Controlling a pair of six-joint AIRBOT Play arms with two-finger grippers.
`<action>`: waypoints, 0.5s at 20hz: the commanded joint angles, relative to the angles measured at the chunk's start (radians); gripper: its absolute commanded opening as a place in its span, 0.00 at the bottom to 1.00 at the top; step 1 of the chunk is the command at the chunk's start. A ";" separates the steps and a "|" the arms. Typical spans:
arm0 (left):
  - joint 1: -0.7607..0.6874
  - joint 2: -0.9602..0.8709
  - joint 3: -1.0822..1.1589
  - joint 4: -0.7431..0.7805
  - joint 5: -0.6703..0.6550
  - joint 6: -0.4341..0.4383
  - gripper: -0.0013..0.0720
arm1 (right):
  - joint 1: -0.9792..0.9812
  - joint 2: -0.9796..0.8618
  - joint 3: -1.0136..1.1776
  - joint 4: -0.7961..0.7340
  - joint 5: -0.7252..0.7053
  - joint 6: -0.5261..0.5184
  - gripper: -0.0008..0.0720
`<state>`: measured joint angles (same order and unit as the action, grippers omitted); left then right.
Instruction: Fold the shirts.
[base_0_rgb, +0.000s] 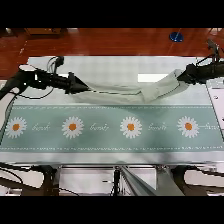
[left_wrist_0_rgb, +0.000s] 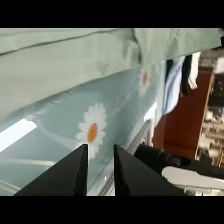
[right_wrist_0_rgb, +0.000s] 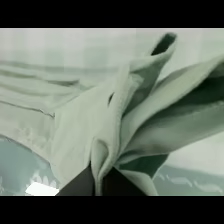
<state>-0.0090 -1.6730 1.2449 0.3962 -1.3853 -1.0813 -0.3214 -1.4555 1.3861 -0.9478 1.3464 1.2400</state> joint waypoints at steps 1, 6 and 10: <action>-0.177 0.000 0.001 -0.044 0.067 -0.014 0.32 | 0.001 0.058 0.002 -0.087 0.066 0.024 0.05; -0.386 0.000 0.001 -0.050 0.225 -0.037 0.05 | 0.001 0.095 0.002 -0.086 0.092 0.035 0.05; -0.499 -0.002 0.001 -0.053 0.381 -0.092 0.05 | 0.001 0.095 0.002 -0.081 0.106 0.042 0.05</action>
<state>-0.4213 -1.6733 1.2449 0.3500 -1.1358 -1.1347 -0.3206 -1.3663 1.3872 -1.0256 1.4349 1.2762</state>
